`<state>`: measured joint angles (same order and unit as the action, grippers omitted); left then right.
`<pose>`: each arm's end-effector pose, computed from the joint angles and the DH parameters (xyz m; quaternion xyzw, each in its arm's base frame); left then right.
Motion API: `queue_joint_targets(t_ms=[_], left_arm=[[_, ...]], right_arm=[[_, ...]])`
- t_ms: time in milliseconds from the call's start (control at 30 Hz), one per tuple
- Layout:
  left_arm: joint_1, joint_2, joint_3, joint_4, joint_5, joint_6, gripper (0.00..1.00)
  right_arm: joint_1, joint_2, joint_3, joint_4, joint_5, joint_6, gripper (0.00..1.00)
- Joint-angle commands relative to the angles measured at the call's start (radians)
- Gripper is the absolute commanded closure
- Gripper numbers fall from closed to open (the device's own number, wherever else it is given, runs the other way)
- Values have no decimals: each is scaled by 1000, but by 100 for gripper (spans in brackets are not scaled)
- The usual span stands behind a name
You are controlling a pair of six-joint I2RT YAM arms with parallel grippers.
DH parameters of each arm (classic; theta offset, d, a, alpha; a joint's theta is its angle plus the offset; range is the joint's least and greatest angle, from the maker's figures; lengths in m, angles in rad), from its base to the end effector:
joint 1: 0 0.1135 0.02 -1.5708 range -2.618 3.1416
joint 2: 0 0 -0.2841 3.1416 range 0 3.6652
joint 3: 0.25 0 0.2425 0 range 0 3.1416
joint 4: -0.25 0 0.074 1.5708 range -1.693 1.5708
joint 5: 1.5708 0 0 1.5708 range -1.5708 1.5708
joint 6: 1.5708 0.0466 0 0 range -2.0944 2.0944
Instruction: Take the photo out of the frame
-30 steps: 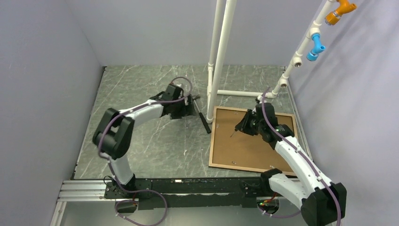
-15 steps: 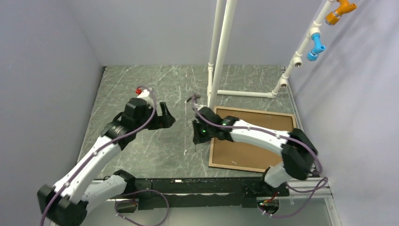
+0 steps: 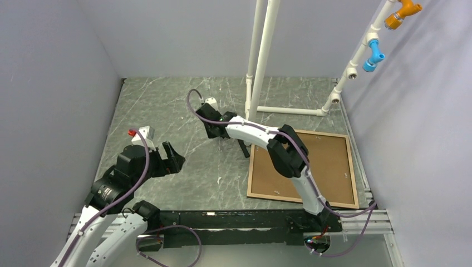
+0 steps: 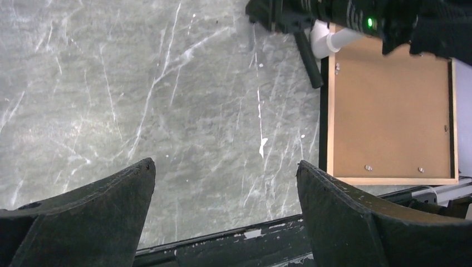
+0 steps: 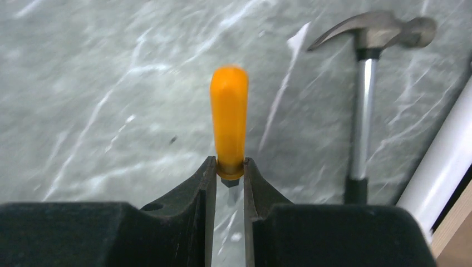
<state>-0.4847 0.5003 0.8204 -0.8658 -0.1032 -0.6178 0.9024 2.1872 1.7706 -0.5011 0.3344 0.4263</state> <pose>0.0710 -0.0320 0.3182 -0.0831 0.8667 -0.2182 0.4407 0.3188 0.3791 0.2114 -0.1683 0.9202 0.0709 0.3462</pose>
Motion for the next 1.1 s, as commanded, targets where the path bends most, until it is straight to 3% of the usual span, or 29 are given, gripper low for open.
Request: queue_joint_targets(t_ms=[0, 267, 400, 500, 667, 767, 900, 1067], left_arm=[[5, -12, -26, -29, 8, -29, 0], [4, -9, -59, 23, 72, -42, 1], [5, -4, -62, 30, 80, -39, 1], [4, -2, -73, 42, 93, -36, 1], [4, 13, -97, 74, 129, -26, 1], [5, 23, -119, 108, 162, -26, 1], [4, 40, -149, 163, 206, -26, 1], [3, 77, -187, 254, 289, -20, 0]], right_arm=[[-87, 91, 115, -41, 64, -54, 100], [-122, 220, 260, 10, 75, -141, 97], [-142, 281, 361, -17, 66, -138, 89], [-149, 309, 420, -30, 56, -142, 78], [-151, 326, 497, -69, 21, -163, 47], [-150, 298, 504, -95, -7, -169, 36], [-140, 195, 455, -146, -71, -151, 30], [-83, -118, 144, -106, -123, -138, 25]])
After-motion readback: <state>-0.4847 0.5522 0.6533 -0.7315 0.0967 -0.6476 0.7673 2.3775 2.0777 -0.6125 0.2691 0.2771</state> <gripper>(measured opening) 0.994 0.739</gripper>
